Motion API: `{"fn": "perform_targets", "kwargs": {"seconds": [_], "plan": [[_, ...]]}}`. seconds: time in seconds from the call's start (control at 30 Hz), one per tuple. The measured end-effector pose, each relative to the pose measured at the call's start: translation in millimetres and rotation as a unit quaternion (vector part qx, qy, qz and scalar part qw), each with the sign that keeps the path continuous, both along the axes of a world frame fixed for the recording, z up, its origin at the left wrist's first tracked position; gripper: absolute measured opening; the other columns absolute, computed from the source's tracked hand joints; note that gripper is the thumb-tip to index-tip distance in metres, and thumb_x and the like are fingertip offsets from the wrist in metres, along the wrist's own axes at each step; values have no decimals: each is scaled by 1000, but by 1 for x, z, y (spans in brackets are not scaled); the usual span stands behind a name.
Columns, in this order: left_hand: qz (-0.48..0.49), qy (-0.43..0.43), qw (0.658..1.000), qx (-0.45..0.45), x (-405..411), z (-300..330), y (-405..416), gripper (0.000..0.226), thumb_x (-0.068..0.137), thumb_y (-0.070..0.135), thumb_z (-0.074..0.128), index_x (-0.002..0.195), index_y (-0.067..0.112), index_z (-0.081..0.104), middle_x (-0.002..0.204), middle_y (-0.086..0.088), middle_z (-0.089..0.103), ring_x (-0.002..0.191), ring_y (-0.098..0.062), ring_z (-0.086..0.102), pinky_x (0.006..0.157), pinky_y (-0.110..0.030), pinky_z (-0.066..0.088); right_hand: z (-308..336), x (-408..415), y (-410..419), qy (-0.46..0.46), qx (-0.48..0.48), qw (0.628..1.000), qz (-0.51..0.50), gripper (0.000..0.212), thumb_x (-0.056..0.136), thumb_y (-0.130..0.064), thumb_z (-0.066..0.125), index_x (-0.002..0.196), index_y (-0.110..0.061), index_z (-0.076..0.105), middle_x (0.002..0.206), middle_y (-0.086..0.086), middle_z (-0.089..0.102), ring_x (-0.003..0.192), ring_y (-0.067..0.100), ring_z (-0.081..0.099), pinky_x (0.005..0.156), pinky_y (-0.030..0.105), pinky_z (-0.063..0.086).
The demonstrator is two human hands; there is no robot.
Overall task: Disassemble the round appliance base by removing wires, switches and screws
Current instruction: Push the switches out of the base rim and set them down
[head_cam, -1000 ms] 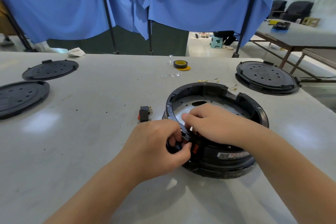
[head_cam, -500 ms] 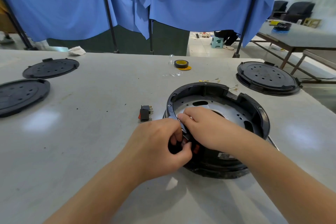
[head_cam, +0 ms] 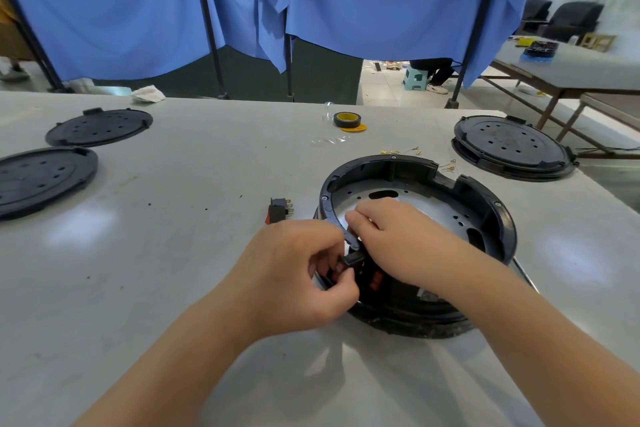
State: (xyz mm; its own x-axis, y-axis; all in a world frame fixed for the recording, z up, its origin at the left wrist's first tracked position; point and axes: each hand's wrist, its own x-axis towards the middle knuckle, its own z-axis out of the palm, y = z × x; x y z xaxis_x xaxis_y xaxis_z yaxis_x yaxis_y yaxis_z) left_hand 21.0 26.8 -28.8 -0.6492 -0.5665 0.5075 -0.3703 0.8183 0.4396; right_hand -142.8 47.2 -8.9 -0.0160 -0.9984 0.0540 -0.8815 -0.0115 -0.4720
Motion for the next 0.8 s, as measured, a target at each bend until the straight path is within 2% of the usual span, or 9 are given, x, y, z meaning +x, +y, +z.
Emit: {"fn": "perform_targets", "kwargs": {"seconds": [0.1,0.2,0.3,0.37,0.47,0.6,0.7,0.77,0.8], "plan": [[-8,34,997,65,7,5,-7,17,66,29,58,58,15,52,53,2,52,48,-12,50,47,-26,40,-2,-2,3,-1,-34,999,-18,41,99,-35,35,67,-13,49,64,1,54,64,19,51,54,31,35],[27,102,985,134,16,9,-16,22,65,35,59,62,14,58,53,2,53,49,-7,46,48,-31,39,4,-6,7,-12,-60,998,-24,42,98,-41,36,76,-16,60,70,-2,63,68,14,58,63,31,46],[111,155,969,157,21,8,-30,16,69,32,65,66,17,62,52,4,54,49,-10,45,48,-25,37,15,-15,13,-42,-20,999,25,37,96,-46,40,78,-23,63,71,-5,66,68,13,62,70,36,52],[158,169,957,175,24,5,-41,19,75,31,70,65,16,63,52,7,59,48,-11,48,49,-20,39,21,-23,16,-50,33,996,64,36,92,-50,44,76,-24,62,67,-4,62,61,14,57,66,35,49],[231,157,938,206,30,-4,-59,18,83,28,68,69,17,66,67,-1,69,64,-24,62,62,-32,49,23,-35,20,-68,102,989,86,34,87,-55,51,72,-27,62,59,-9,54,55,8,47,60,29,42],[305,150,911,232,38,-19,-79,19,86,27,59,76,13,66,77,-2,69,76,-26,61,67,-33,45,21,-44,21,-26,130,988,86,41,87,-58,49,78,-20,62,59,-12,47,54,5,44,60,22,38],[348,93,902,240,40,-31,-88,23,88,28,50,76,12,61,77,-4,65,71,-25,55,65,-34,40,21,-46,21,-48,172,979,95,31,95,-39,49,80,-16,64,55,-24,51,53,-10,49,58,10,33],[387,31,897,212,41,-37,-92,25,90,31,43,72,17,54,69,-1,59,67,-23,52,72,-35,35,21,-47,19,-71,198,973,96,24,96,-27,49,83,-22,68,59,-38,54,62,-25,48,64,9,32],[403,1,894,195,40,-39,-94,27,91,31,40,69,18,50,66,1,56,68,-22,51,75,-36,32,20,-47,19,-78,203,972,93,23,96,-25,49,85,-26,69,63,-40,55,64,-27,48,68,9,32]]}}
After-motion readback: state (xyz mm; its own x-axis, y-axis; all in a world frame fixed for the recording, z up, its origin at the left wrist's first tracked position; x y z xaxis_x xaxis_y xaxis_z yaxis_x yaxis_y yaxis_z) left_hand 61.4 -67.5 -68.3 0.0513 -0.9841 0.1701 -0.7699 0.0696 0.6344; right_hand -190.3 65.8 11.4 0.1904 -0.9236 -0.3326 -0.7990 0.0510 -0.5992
